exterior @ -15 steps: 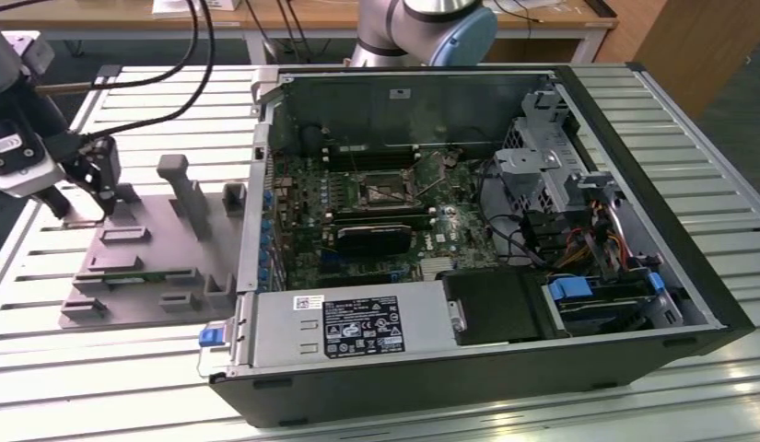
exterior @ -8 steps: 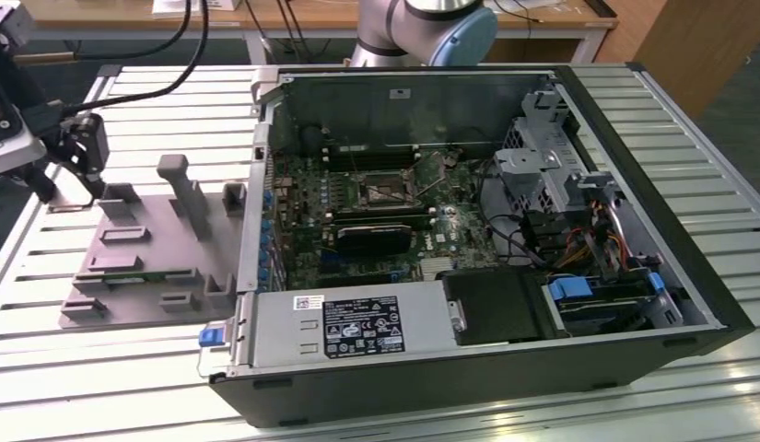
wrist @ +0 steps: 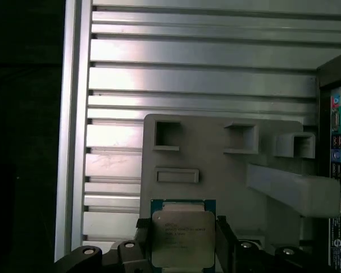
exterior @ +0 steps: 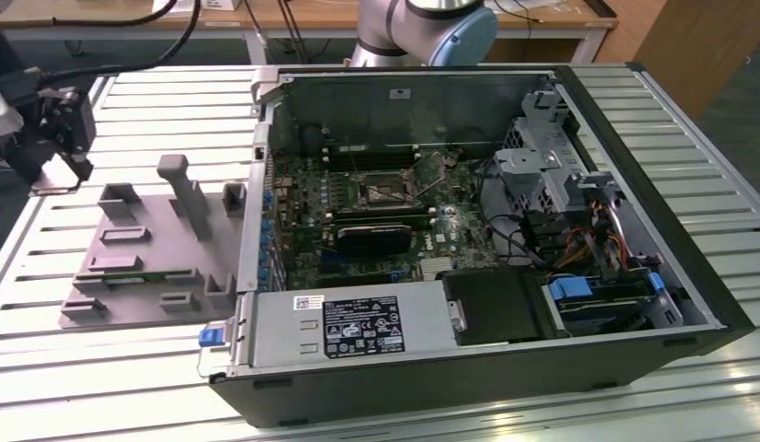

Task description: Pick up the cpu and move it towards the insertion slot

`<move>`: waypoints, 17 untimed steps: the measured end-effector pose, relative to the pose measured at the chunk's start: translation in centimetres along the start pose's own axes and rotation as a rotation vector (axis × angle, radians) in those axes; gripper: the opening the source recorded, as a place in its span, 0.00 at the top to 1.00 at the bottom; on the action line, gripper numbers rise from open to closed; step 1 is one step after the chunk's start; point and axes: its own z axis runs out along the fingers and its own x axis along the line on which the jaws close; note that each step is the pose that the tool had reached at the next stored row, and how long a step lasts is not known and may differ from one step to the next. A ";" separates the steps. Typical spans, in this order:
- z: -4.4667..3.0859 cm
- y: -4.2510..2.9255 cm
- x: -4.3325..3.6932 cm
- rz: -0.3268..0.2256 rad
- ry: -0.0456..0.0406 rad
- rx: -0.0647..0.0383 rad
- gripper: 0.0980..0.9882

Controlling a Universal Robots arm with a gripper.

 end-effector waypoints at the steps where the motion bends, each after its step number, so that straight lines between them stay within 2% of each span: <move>1: -0.39 0.02 -0.01 0.000 -0.0005 0.000 0.51; 8: -2.92 0.11 -0.03 0.000 -0.0026 0.000 0.51; 17: -5.58 0.22 -0.06 0.000 -0.0057 0.000 0.51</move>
